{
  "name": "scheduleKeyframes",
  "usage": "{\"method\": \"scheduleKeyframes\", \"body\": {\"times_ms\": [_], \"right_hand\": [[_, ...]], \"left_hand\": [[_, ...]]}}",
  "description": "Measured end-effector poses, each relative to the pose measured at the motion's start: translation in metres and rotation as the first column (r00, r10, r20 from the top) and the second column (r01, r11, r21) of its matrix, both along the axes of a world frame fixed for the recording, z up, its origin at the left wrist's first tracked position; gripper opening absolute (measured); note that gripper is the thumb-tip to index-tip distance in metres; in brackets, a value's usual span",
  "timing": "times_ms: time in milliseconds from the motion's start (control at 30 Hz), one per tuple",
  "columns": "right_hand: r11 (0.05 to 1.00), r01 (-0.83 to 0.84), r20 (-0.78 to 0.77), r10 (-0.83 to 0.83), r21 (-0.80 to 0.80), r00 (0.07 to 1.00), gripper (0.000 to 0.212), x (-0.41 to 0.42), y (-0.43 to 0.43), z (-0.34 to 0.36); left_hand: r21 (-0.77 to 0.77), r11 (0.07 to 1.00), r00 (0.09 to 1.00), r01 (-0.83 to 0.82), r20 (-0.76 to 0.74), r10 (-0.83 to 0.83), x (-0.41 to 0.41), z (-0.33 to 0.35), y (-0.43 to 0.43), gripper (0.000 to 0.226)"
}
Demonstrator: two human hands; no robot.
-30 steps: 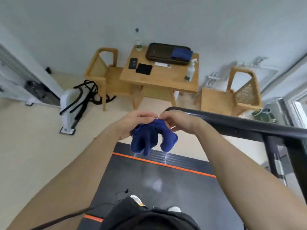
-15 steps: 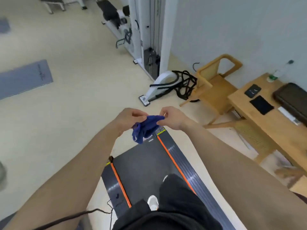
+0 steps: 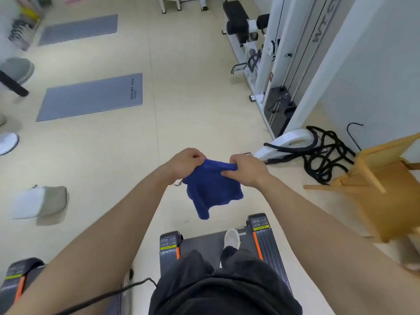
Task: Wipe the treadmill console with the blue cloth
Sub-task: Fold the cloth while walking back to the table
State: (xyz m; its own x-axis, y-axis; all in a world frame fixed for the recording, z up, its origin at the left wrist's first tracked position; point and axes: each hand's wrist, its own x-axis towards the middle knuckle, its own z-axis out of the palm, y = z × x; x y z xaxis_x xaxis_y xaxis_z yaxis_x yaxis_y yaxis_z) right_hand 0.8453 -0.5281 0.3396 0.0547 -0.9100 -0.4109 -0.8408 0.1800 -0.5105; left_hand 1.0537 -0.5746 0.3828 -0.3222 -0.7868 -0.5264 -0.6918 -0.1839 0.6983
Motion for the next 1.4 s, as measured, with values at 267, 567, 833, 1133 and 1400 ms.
{"method": "scheduleKeyframes", "body": {"times_ms": [267,567,833,1133,1400], "right_hand": [[0.999,-0.050,-0.109,0.049,-0.006,0.993,0.007,-0.046,-0.143,-0.049],[0.893,0.427,0.171,-0.403,-0.140,0.899,0.018,-0.102,-0.261,-0.184],[0.592,0.802,0.493,-0.676,-0.078,0.547,0.025,-0.175,-0.347,-0.240],[0.106,0.979,0.679,-0.733,0.174,-0.041,0.034,-0.303,-0.302,-0.228],[-0.297,0.890,0.693,-0.560,0.344,-0.455,0.026,-0.368,-0.184,-0.224]], "left_hand": [[-0.002,0.996,0.996,-0.086,0.031,0.086,-0.028,-0.034,-0.148,0.025],[-0.038,0.992,0.990,0.122,-0.065,-0.124,-0.070,-0.146,-0.320,0.026],[-0.054,0.959,0.921,0.277,-0.268,-0.281,-0.170,-0.194,-0.446,0.024],[0.159,0.729,0.728,0.666,-0.355,-0.587,-0.385,-0.203,-0.475,0.039],[0.240,0.391,0.456,0.888,-0.363,-0.813,-0.556,-0.238,-0.379,0.022]]}}
